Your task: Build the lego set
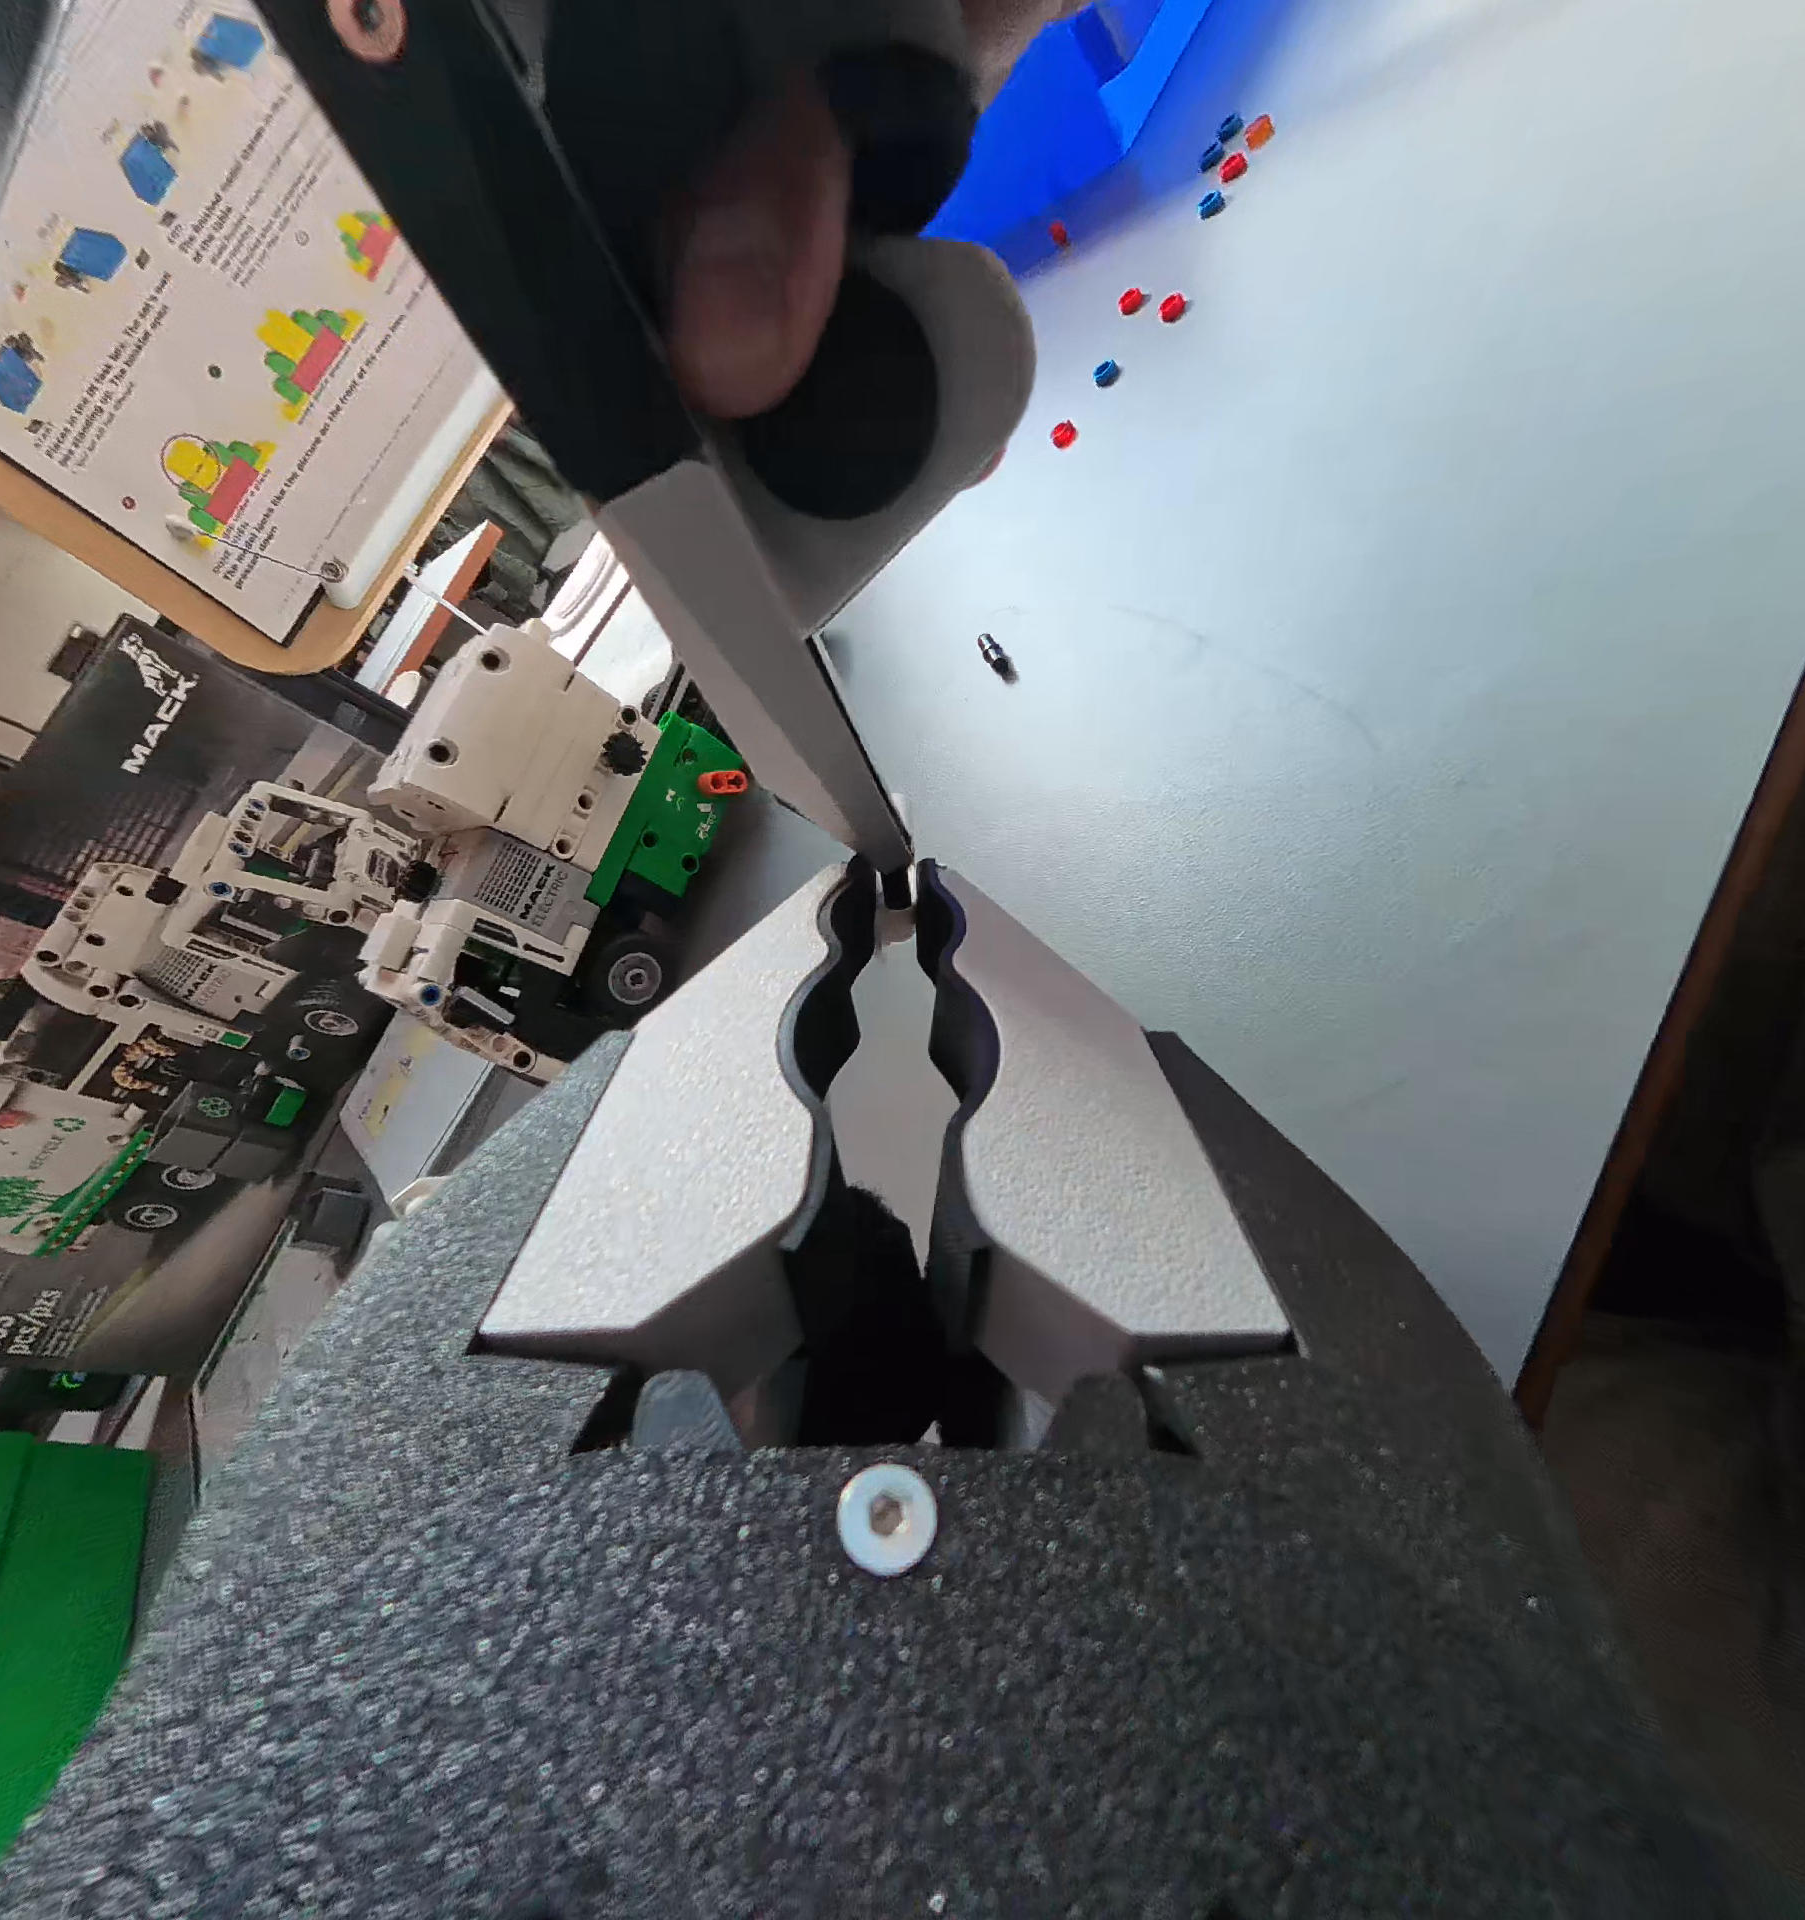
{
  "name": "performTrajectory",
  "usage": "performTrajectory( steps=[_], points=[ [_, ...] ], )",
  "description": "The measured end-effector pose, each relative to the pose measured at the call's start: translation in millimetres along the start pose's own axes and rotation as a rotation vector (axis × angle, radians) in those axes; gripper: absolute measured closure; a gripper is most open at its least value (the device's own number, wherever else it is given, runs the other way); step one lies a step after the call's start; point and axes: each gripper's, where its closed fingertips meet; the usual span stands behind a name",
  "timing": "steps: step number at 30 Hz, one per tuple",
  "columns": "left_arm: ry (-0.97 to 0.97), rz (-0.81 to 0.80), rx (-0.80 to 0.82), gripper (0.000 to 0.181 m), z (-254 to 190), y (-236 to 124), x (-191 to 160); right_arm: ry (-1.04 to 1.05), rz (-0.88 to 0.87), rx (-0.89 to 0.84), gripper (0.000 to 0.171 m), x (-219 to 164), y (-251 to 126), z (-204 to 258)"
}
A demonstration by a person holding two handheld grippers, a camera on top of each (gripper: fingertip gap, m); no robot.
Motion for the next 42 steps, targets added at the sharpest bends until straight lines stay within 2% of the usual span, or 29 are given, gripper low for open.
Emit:
performTrajectory(
  steps=[1,7,13,18,20,22,24,26,32,33,37,39,40,42],
  points=[
    [-0.014,-0.003,-0.006,0.176,1,0,0,-0.014,-0.020,-0.018,0.168,1,0,0],
    [-0.048,-0.019,-0.028,0.175,3,-1,1,-0.078,-0.152,-0.152,0.167,4,-3,1],
    [-0.169,-0.154,-0.109,0.175,10,-13,16,-0.106,-0.298,-0.039,0.163,6,-18,16],
    [-0.218,-0.182,-0.133,0.175,15,-17,17,-0.169,-0.456,0.035,0.148,5,-39,19],
    [-0.259,-0.207,-0.153,0.175,18,-19,19,-0.234,-0.542,-0.048,0.148,3,-49,4],
    [-0.317,-0.243,-0.191,0.175,23,-23,21,-0.355,-0.570,-0.128,0.143,-4,-43,-11],
    [-0.374,-0.270,-0.234,0.175,27,-26,23,-0.442,-0.632,-0.149,0.132,-5,-36,-10],
    [-0.415,-0.275,-0.281,0.175,28,-26,22,-0.515,-0.682,-0.234,0.131,0,-37,-5],
    [-0.453,-0.226,-0.430,0.175,14,-25,21,-0.587,-0.510,-0.423,0.143,-6,-32,0],
    [-0.453,-0.225,-0.435,0.175,13,-24,21,-0.598,-0.517,-0.419,0.147,-6,-33,2],
    [-0.471,-0.240,-0.484,0.175,9,-28,25,-0.619,-0.471,-0.368,0.146,-7,-20,0],
    [-0.475,-0.242,-0.507,0.175,6,-29,27,-0.638,-0.475,-0.379,0.159,-6,-16,-1],
    [-0.475,-0.238,-0.510,0.175,6,-29,26,-0.644,-0.483,-0.374,0.159,-6,-15,-2],
    [-0.480,-0.240,-0.529,0.175,5,-30,26,-0.614,-0.485,-0.282,0.160,-7,-14,1]
  ],
)
Point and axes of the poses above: each gripper's, where its closed fingertips meet, y out along the fingers, x out of its top, z = x × y across the jaws, and after that the axes turned 9 degrees about z, right-handed
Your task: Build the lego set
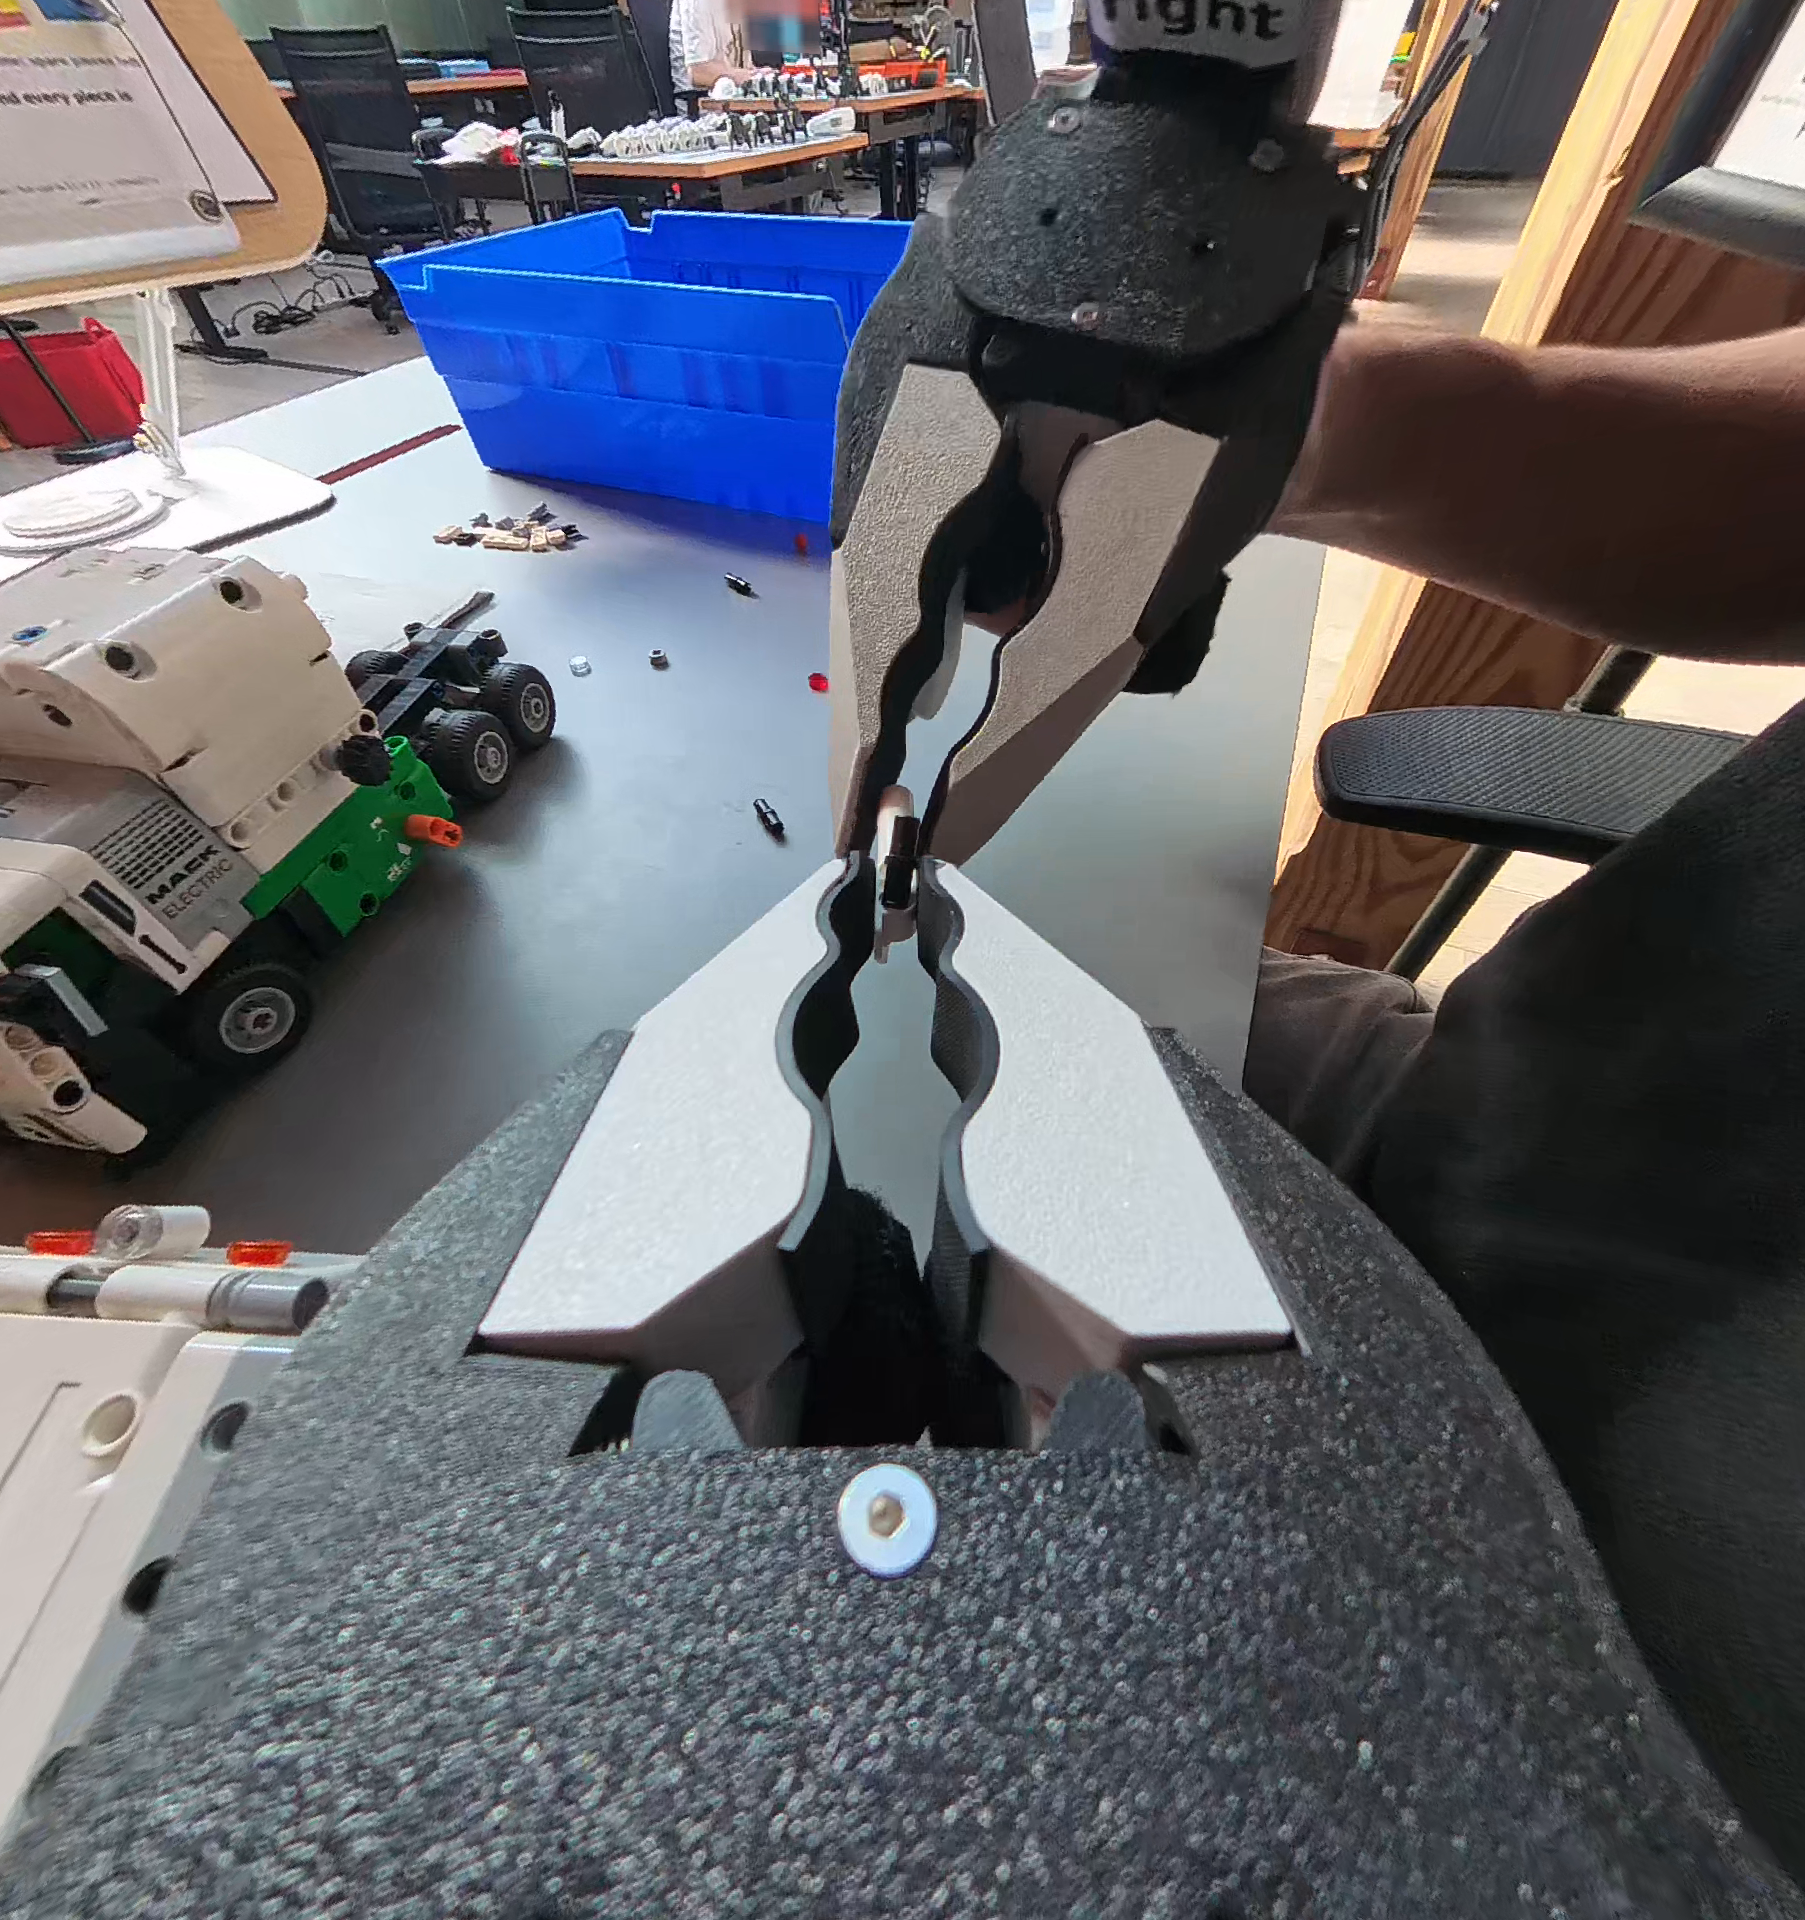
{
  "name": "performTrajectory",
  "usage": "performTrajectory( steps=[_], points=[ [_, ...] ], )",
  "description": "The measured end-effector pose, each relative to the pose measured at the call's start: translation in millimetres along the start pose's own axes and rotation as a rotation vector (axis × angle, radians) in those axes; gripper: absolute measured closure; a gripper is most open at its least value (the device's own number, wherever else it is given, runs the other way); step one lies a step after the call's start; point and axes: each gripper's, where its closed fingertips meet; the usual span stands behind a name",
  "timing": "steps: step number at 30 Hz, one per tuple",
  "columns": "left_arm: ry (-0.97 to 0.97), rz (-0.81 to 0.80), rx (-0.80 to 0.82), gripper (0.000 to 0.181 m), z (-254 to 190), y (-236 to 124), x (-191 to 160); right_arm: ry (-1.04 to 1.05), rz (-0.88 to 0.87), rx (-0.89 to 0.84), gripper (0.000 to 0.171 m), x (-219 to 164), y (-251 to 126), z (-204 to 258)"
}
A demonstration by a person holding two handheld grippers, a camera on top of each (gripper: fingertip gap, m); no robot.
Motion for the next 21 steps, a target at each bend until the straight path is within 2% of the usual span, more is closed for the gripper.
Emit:
performTrajectory(
  steps=[3,12,16,18,21],
  points=[
    [-0.045,-0.034,-0.062,0.175,-4,-3,5,0.101,-0.085,0.162,0.161,5,-5,6],
    [-0.187,-0.186,-0.190,0.175,-4,-16,24,0.280,-0.381,0.329,0.163,22,-12,13],
    [-0.158,-0.174,-0.160,0.175,0,-15,23,0.319,-0.351,0.283,0.161,20,-11,8],
    [-0.098,-0.155,-0.089,0.175,3,-13,21,0.349,-0.325,0.278,0.152,19,-19,3],
    [-0.013,-0.132,0.010,0.175,7,-13,18,0.405,-0.275,0.289,0.151,18,-24,2]
  ],
)
Point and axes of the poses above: each gripper's, where its closed fingertips meet, y out along the fingers, x out of its top, z = x × y across the jaws, and after that the axes turned 9 degrees about z, right-handed
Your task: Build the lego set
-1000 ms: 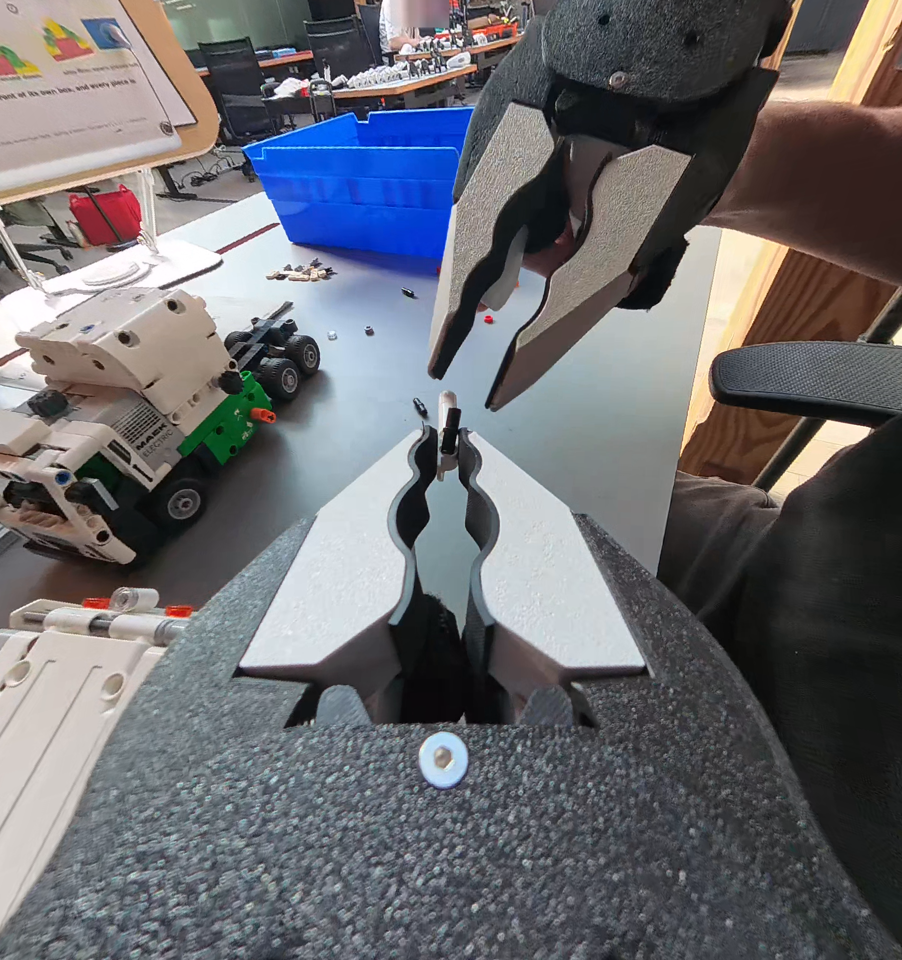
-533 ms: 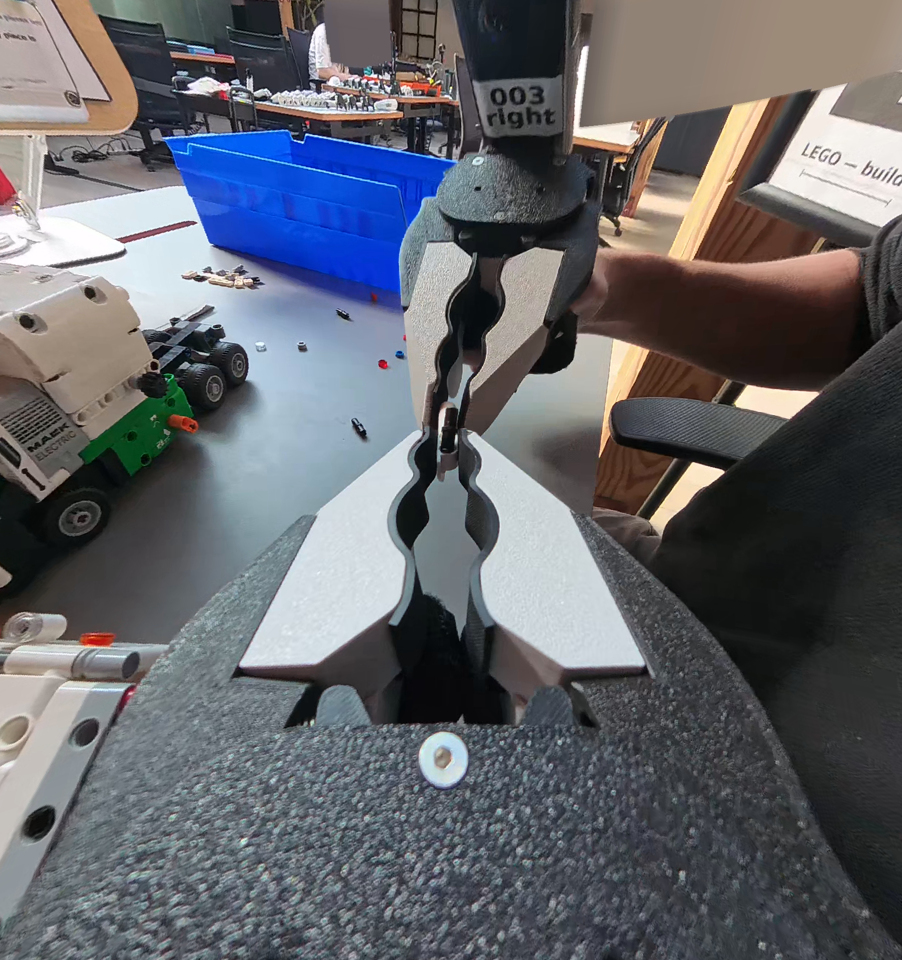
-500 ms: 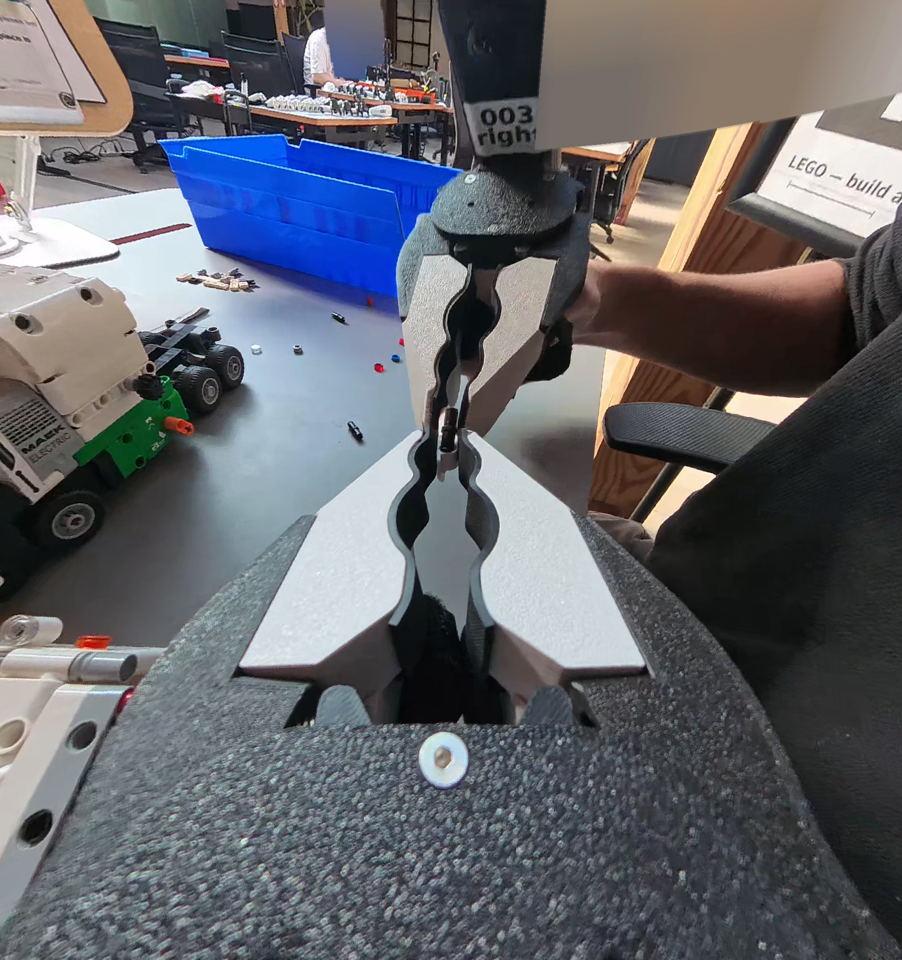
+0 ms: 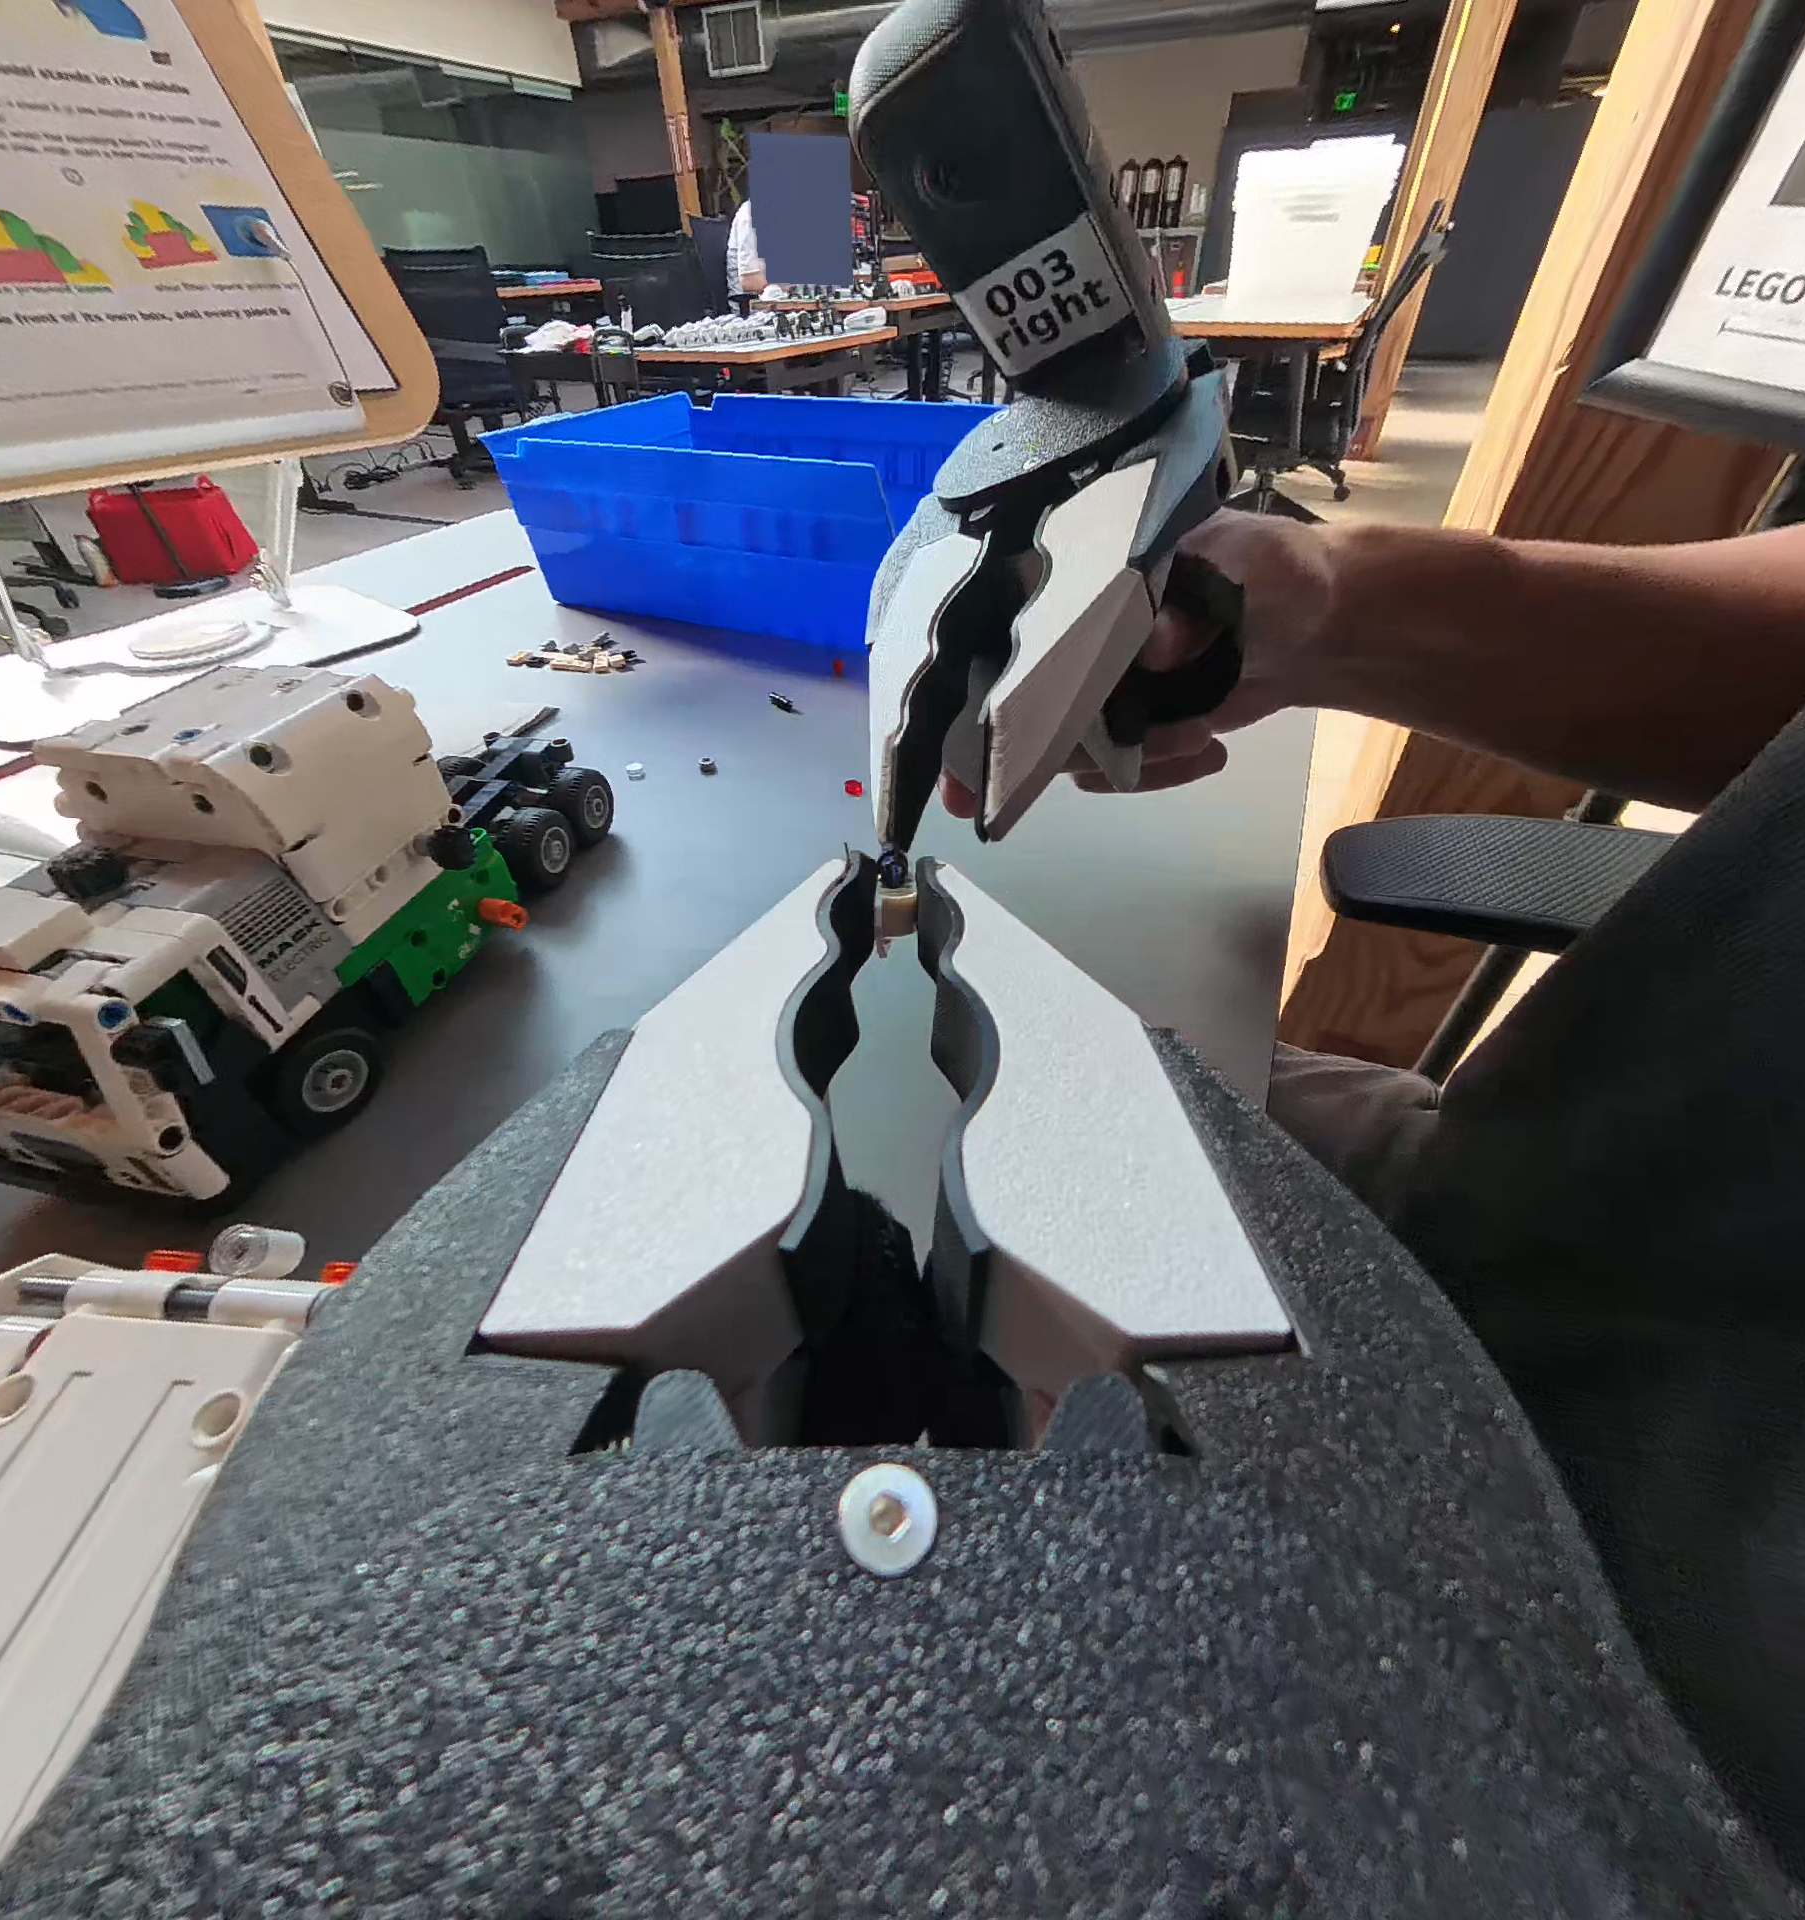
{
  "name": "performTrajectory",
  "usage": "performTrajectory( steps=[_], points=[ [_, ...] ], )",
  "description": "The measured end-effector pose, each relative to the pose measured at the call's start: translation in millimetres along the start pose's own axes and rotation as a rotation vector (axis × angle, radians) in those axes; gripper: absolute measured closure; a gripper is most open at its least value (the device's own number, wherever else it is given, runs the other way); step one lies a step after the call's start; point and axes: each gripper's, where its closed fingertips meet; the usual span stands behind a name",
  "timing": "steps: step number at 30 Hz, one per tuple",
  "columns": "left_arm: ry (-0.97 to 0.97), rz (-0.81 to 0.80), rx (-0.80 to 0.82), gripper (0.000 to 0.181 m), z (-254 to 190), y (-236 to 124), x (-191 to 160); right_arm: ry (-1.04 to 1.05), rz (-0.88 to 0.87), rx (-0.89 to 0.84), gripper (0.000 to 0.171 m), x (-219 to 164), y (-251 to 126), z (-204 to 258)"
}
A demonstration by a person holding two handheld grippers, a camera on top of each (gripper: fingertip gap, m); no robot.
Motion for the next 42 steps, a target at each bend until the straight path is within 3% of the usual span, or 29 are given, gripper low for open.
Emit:
performTrajectory(
  steps=[6,14,22,39,42],
  points=[
    [0.011,0.007,-0.007,0.175,-2,2,-3,-0.082,-0.076,-0.095,0.156,7,-4,-3],
    [0.004,-0.005,-0.072,0.175,-13,3,-1,-0.239,0.003,-0.015,0.160,8,9,10],
    [0.038,0.030,-0.046,0.175,-13,7,-5,-0.227,0.029,0.058,0.171,4,8,9],
    [0.052,0.041,-0.026,0.175,-11,8,-7,-0.256,0.070,0.050,0.168,-1,10,7],
    [0.103,0.085,0.045,0.175,-4,11,-13,-0.248,0.191,-0.010,0.168,-10,-3,-1]
  ],
)
Point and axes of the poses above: each gripper's, where its closed fingertips meet, y out along the fingers, x out of its top, z = x × y across the jaws, and after that the axes turned 9 degrees about z, right-handed
